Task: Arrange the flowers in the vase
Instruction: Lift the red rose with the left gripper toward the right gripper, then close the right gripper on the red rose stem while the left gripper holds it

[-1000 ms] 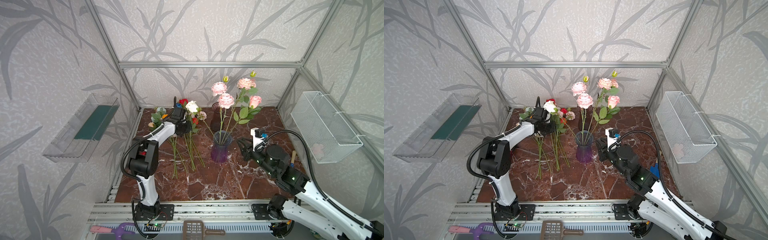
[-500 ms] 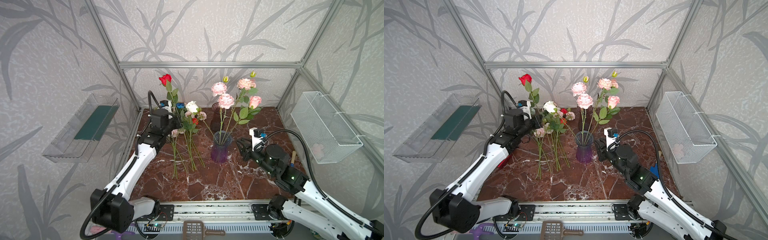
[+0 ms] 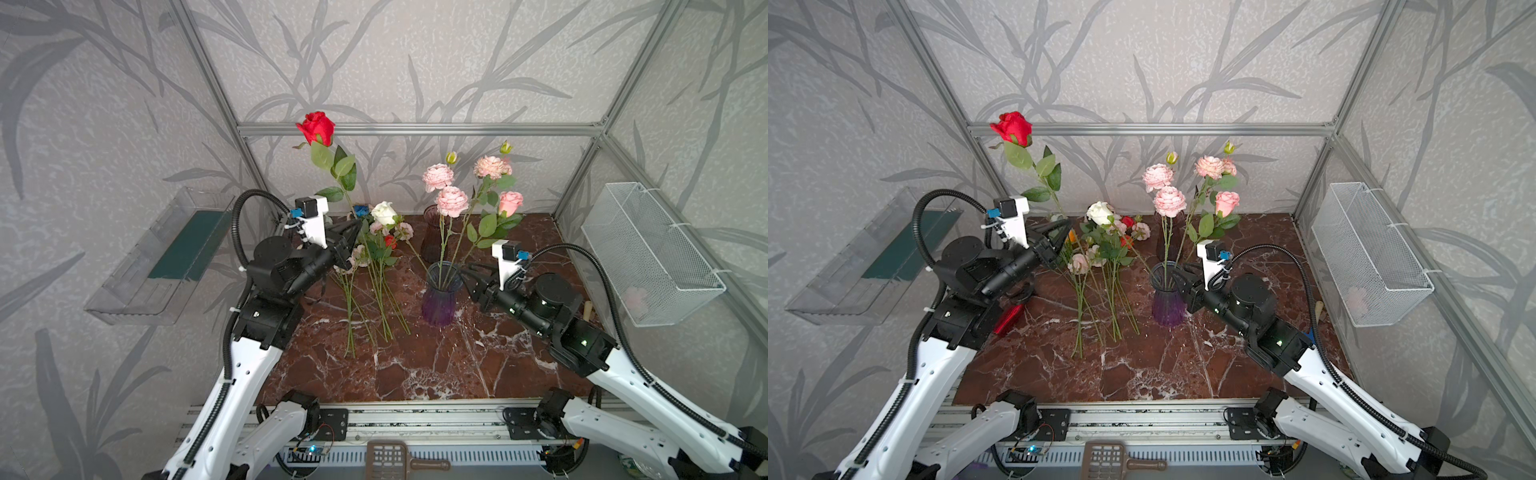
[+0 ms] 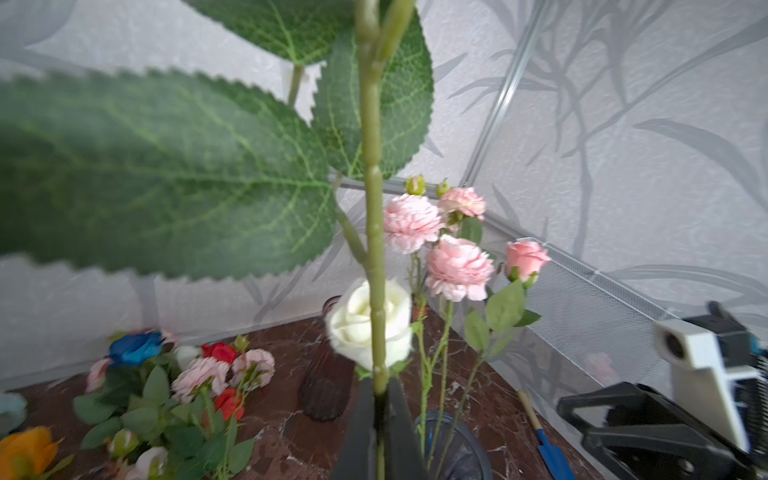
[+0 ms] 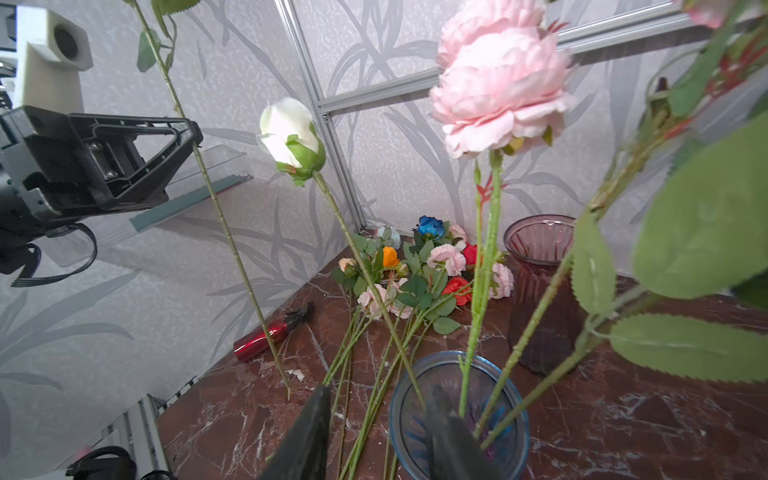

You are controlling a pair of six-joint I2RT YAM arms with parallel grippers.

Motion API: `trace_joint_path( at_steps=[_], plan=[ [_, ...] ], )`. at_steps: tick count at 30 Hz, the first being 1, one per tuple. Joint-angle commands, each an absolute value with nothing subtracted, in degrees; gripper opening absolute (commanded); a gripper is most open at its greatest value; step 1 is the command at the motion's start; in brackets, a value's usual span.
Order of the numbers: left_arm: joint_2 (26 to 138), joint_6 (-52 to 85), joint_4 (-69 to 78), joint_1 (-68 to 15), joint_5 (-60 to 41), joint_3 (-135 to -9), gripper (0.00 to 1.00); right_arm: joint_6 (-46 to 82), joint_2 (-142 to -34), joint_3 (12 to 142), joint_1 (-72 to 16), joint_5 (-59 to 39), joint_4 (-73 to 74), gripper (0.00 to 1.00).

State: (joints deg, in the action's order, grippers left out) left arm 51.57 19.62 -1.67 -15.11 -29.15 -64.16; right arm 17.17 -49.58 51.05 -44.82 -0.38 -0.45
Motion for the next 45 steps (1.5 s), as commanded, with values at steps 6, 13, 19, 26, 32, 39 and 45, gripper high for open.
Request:
trace_joint_path(
  at_steps=[6,13,19,26,32,39,45],
  plan=[
    [51.6,23.9,5.1,-15.3,-48.7,-65.2,0.00,13.3,-58.5,61.7,-51.6,-3.4,3.9,0.44],
    [53.7,29.6,12.6,-16.6,-49.7,-62.8,0.00,11.2,-67.4,70.8,-55.6,-7.0,4.4,0.45],
    [53.8,28.6,11.8,-17.1,-48.2,-62.4,0.00,11.5,-73.5,76.7,-56.3,-8.1,4.1,0.45],
    [54.0,29.8,13.4,-17.8,-48.4,-61.9,0.00,11.8,-78.8,81.4,-56.4,-6.6,3.9,0.36],
    [54.0,29.3,13.2,-18.0,-47.9,-61.6,0.00,12.6,-79.8,82.0,-56.5,-6.5,4.7,0.06],
    [52.3,30.9,17.6,-18.0,-45.7,-58.9,0.58,12.1,-78.3,80.1,-56.9,-5.6,6.5,0.00],
    [47.3,28.3,18.3,-17.8,-35.1,-55.2,0.76,10.8,-74.8,76.1,-57.0,-1.7,8.6,0.00]
  ],
)
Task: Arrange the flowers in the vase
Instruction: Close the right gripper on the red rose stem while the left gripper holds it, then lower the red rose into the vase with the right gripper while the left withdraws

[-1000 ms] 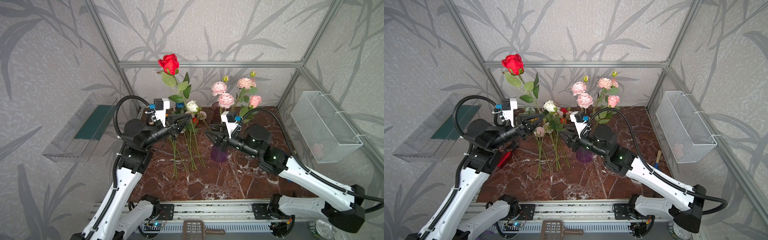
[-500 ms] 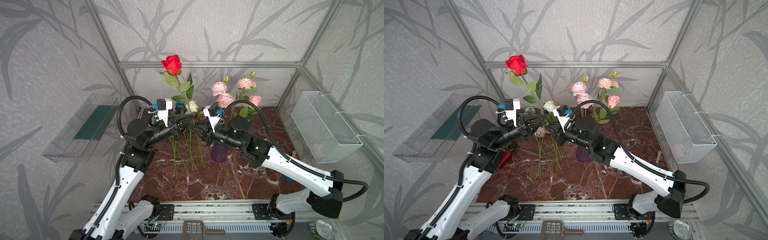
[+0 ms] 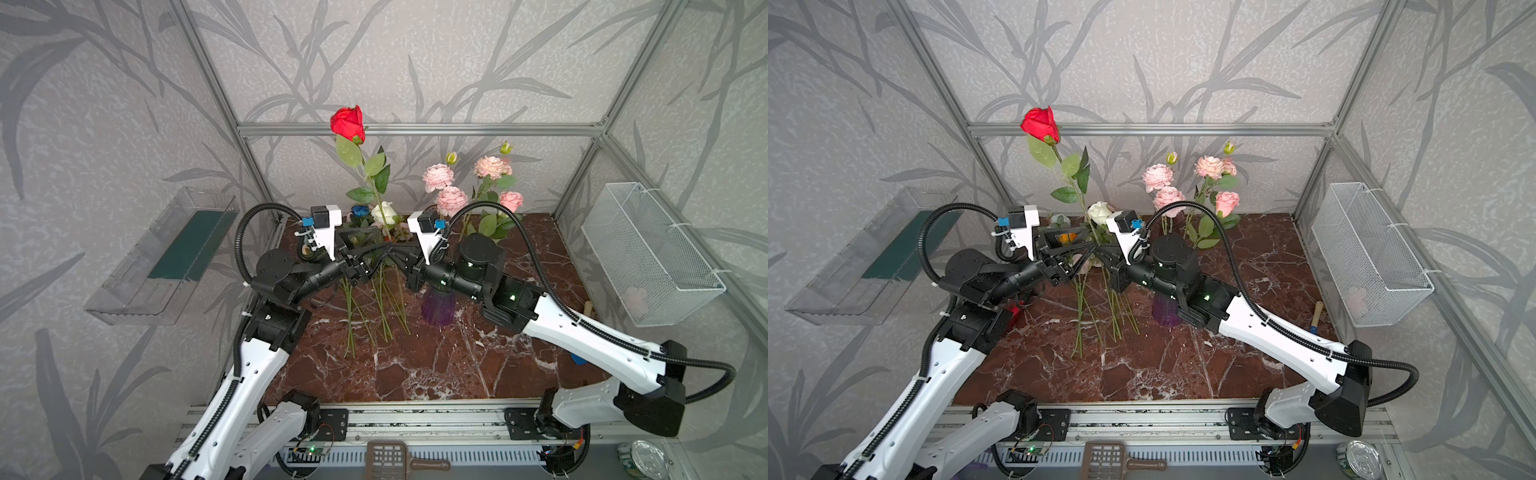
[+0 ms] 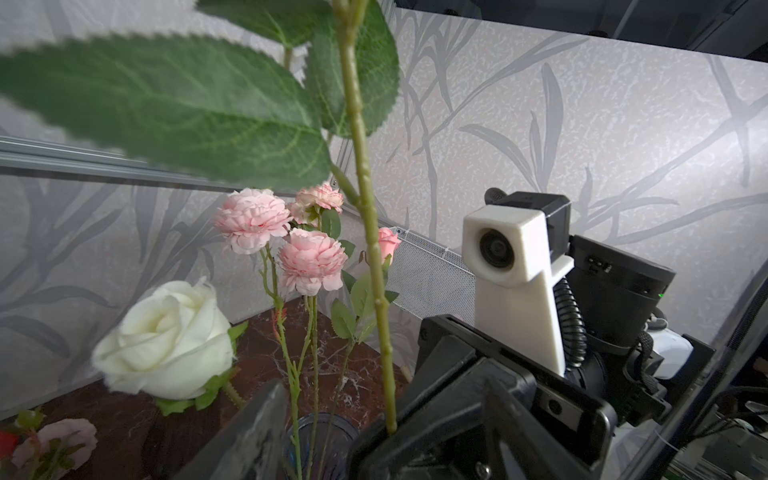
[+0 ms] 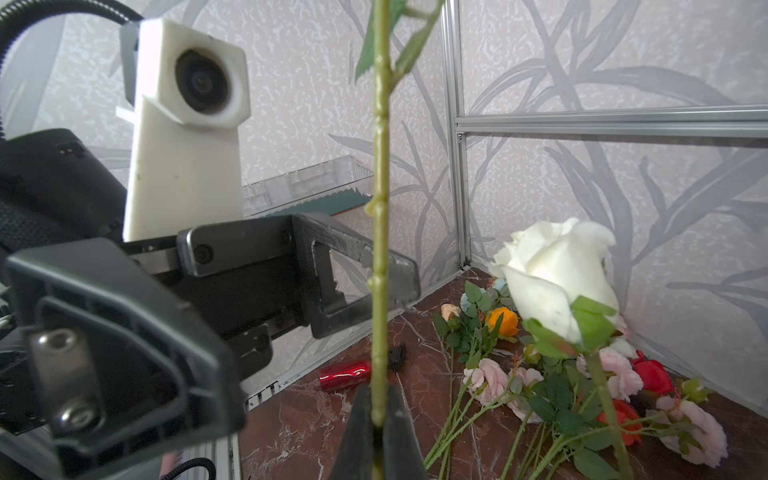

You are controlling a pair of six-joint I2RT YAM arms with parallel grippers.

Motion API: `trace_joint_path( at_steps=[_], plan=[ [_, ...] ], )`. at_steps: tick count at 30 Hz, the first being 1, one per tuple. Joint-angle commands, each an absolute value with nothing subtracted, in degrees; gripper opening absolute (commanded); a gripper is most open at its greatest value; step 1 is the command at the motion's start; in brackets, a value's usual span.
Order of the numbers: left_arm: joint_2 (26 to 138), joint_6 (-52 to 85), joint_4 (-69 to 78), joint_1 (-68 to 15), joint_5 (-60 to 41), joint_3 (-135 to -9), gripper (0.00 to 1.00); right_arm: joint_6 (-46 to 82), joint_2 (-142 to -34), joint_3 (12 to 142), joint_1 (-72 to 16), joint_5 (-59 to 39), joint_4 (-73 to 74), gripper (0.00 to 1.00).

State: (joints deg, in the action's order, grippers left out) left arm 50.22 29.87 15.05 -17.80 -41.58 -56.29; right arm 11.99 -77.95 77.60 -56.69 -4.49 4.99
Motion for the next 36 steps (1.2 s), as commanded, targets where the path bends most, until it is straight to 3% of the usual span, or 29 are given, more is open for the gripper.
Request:
trace_joint_path(
  at_steps=[1,10,14,19,24,36],
  plan=[
    [46.0,27.9,18.6,-17.8,-31.2,-53.9,0.76,10.2,-73.7,75.2,-57.0,-0.8,9.3,0.00],
    [37.0,30.9,15.6,-17.0,14.1,-44.5,0.76,-2.0,-66.2,70.4,-56.9,13.8,13.9,0.00],
    [36.6,34.7,10.3,-16.0,25.6,-44.6,0.76,-9.2,-64.9,69.6,-56.2,18.7,18.1,0.00],
    [38.1,37.0,7.5,-15.1,25.9,-45.6,0.76,-11.1,-65.0,68.6,-52.3,20.7,19.6,0.00],
    [38.7,38.2,7.5,-14.5,24.0,-45.7,0.76,-4.8,-65.7,66.8,-47.4,19.4,20.7,0.00],
    [39.5,39.1,7.6,-13.8,21.9,-45.8,0.77,6.4,-64.1,54.1,-46.9,19.3,20.2,0.03]
  ],
)
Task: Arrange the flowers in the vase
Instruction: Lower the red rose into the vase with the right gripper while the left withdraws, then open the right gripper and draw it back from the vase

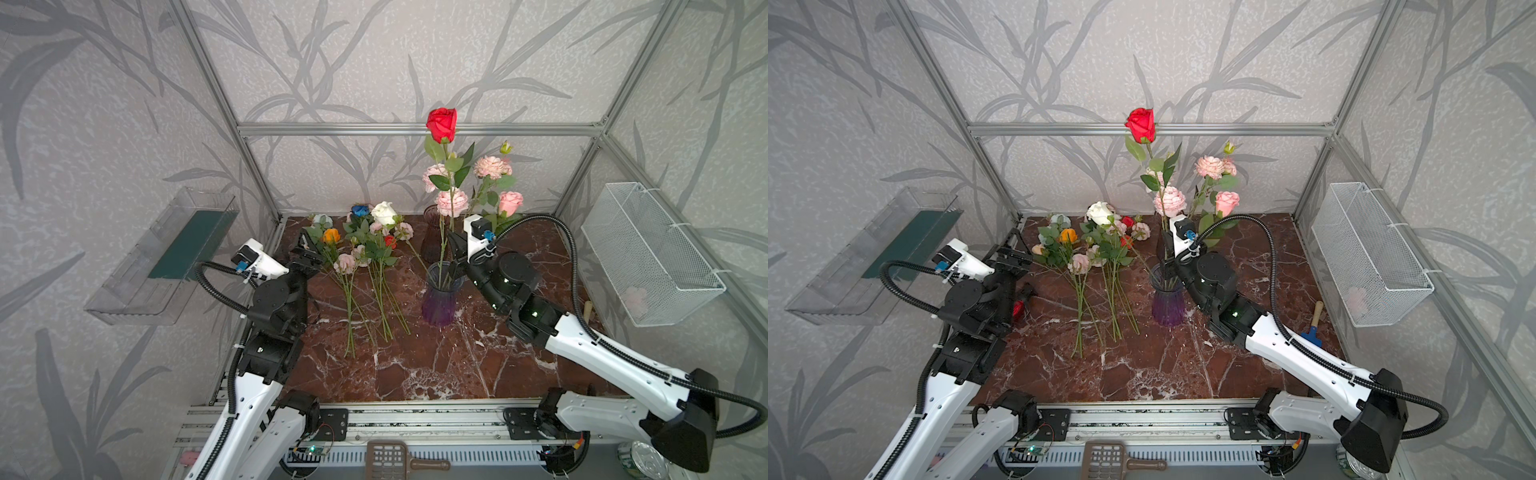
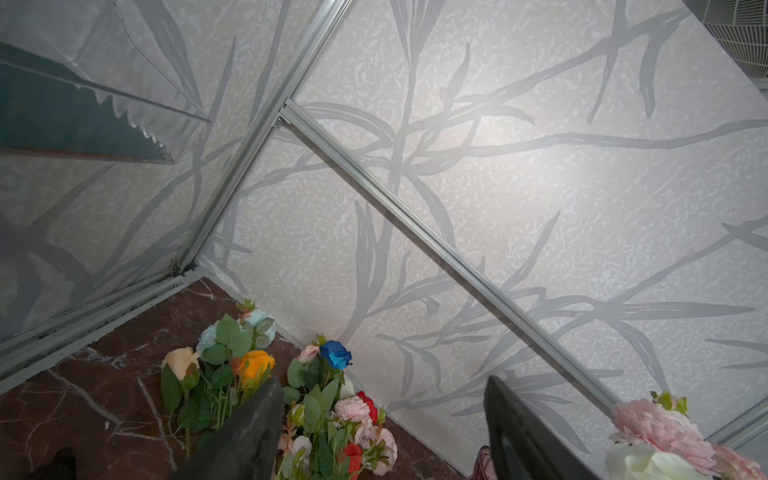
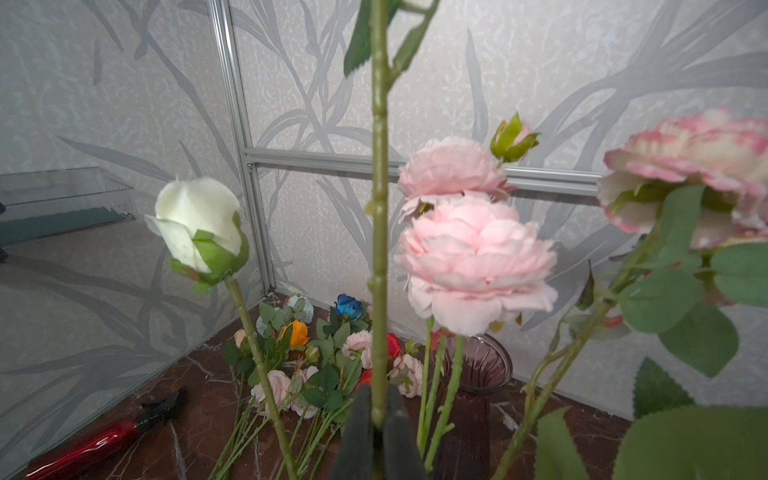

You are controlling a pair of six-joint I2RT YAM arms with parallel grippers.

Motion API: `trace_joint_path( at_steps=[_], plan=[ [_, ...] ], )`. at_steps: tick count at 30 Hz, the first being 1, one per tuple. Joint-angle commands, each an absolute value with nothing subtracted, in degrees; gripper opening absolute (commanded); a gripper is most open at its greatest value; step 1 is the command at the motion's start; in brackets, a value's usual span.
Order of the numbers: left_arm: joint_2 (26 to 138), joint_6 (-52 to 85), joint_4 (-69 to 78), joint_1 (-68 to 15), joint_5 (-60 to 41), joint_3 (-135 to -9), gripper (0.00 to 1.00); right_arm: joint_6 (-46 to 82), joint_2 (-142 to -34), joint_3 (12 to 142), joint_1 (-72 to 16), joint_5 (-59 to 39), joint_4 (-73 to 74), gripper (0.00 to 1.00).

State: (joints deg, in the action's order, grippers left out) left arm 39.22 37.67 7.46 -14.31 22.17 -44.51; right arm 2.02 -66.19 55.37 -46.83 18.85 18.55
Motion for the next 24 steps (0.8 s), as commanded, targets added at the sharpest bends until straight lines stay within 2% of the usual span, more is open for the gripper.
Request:
trace_joint_path(
  at_steps=[1,10,21,24],
  plan=[
    [39.7,39.3,7.4,-13.8,21.6,-45.9,0.76,7.0,-63.8,53.2,-46.9,19.5,19.9,0.04],
    [40.7,40.0,6.8,-13.4,20.7,-46.1,0.76,9.2,-62.1,50.5,-46.9,20.2,16.4,0.20],
    [42.0,40.5,6.7,-13.2,18.5,-46.5,0.76,9.7,-64.1,53.2,-46.9,20.8,10.8,0.28],
    [42.4,40.6,6.5,-13.1,18.0,-46.7,0.76,9.2,-65.4,55.4,-46.9,21.7,8.5,0.34]
  ],
)
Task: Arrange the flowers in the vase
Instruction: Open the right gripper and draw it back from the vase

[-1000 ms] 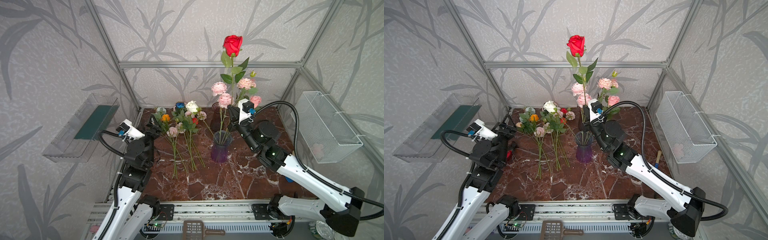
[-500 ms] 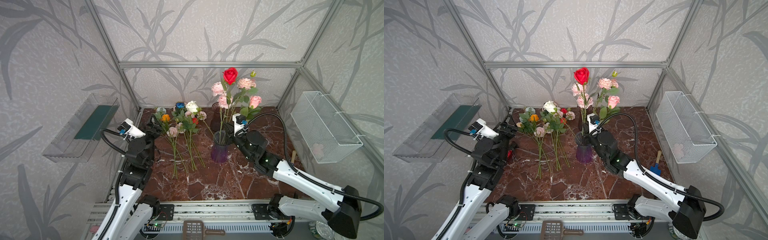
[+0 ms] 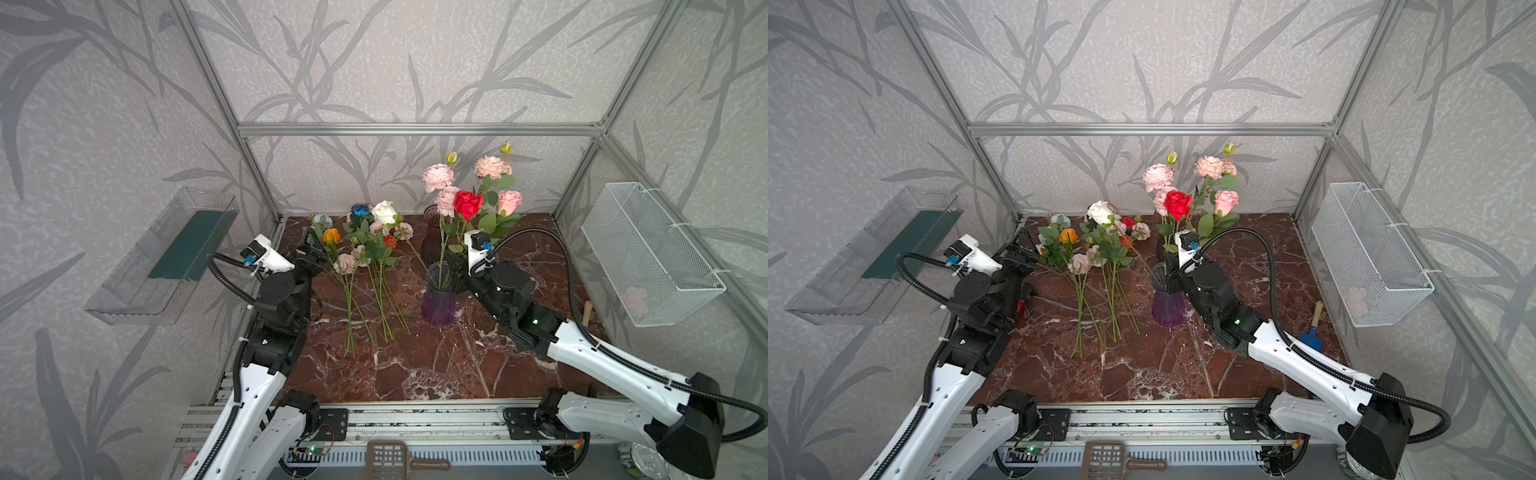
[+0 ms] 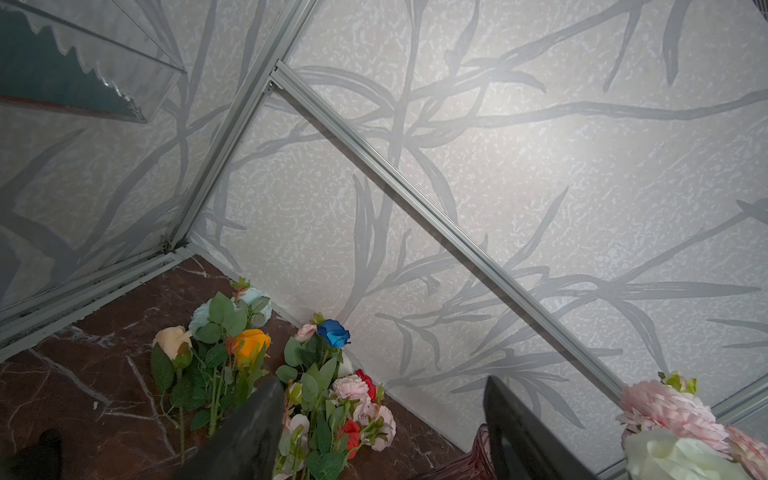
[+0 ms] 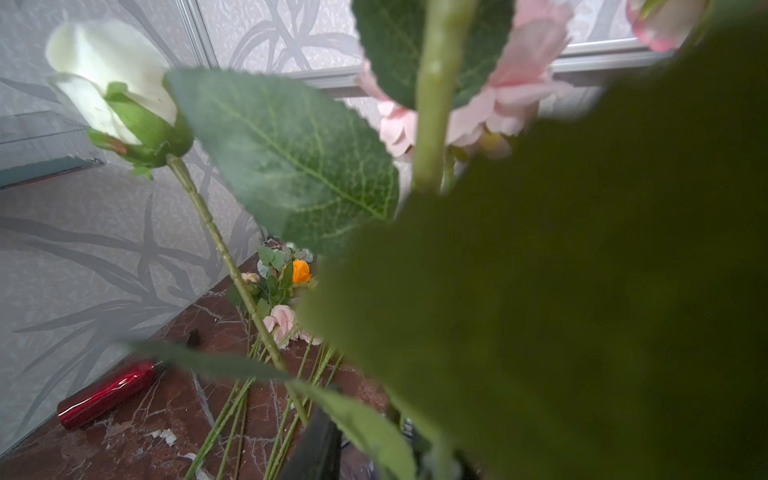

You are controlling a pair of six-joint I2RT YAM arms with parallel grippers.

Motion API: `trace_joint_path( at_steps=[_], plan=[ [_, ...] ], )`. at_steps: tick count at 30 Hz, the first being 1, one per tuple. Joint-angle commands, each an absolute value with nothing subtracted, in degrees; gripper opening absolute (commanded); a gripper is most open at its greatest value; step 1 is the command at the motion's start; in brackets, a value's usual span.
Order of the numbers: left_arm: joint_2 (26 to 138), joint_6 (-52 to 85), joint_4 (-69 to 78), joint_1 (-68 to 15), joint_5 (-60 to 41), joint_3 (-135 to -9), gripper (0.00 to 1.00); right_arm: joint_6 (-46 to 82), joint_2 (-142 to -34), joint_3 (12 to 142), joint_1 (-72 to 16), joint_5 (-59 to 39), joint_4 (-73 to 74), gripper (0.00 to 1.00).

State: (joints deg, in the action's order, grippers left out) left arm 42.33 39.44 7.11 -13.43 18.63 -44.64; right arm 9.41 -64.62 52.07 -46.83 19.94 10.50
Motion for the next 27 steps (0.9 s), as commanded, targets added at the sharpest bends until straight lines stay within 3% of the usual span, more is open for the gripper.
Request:
trace_joint_path(
  at_steps=[1,13,27],
  plan=[
    [42.5,40.6,6.3,-13.1,17.8,-46.8,0.76,9.1,-65.8,56.3,-46.9,21.7,7.4,0.35],
    [43.2,40.9,6.3,-12.9,16.4,-47.1,0.76,7.3,-72.7,67.0,-46.8,16.8,-2.7,0.42],
    [45.4,41.6,5.6,-12.7,13.3,-48.1,0.75,7.4,-71.9,70.3,-46.8,10.2,-14.6,0.59]
  ],
)
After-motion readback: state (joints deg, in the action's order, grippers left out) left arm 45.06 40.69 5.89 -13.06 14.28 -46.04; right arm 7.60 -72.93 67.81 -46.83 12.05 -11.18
